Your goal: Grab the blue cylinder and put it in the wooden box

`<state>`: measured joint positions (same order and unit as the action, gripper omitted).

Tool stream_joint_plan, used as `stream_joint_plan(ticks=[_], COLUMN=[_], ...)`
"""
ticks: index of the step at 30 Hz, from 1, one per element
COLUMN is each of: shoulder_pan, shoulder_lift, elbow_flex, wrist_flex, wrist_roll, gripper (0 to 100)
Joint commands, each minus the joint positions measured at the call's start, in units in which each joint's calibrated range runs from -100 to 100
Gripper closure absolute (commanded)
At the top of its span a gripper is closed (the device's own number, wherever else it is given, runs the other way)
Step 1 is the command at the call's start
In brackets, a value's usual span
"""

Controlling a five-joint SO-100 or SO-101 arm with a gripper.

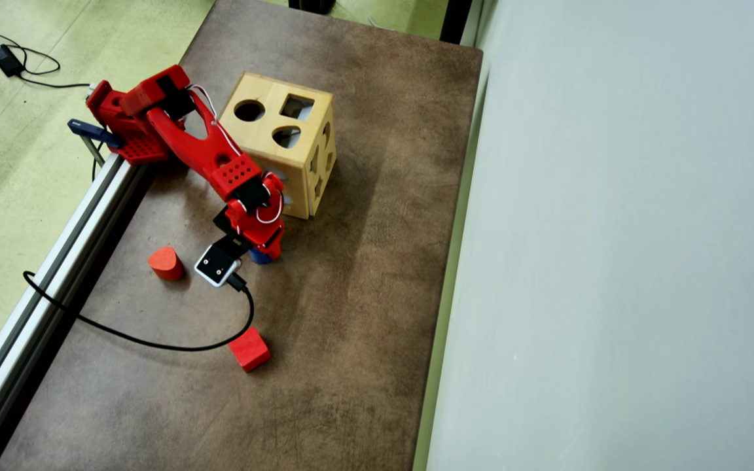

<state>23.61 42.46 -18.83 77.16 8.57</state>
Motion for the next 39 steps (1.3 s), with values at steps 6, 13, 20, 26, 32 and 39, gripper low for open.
stream_joint_plan(ticks=[6,13,20,26,32,39], shoulder_pan=[-0.1,-0.2,-1.1,-8.3,-19.6,-30.8], shoulder_lift=[-8.2,-24.8,-39.5,-45.6,-48.7,-51.4], elbow_flex=[-2.3,-1.4,-1.5,-1.4,-1.3,4.2], wrist_flex=[1.0,2.5,13.0,21.1,21.1,21.2], wrist_roll=[0.0,-0.2,0.2,0.3,0.0,-0.3], gripper=[93,93,93,93,93,93])
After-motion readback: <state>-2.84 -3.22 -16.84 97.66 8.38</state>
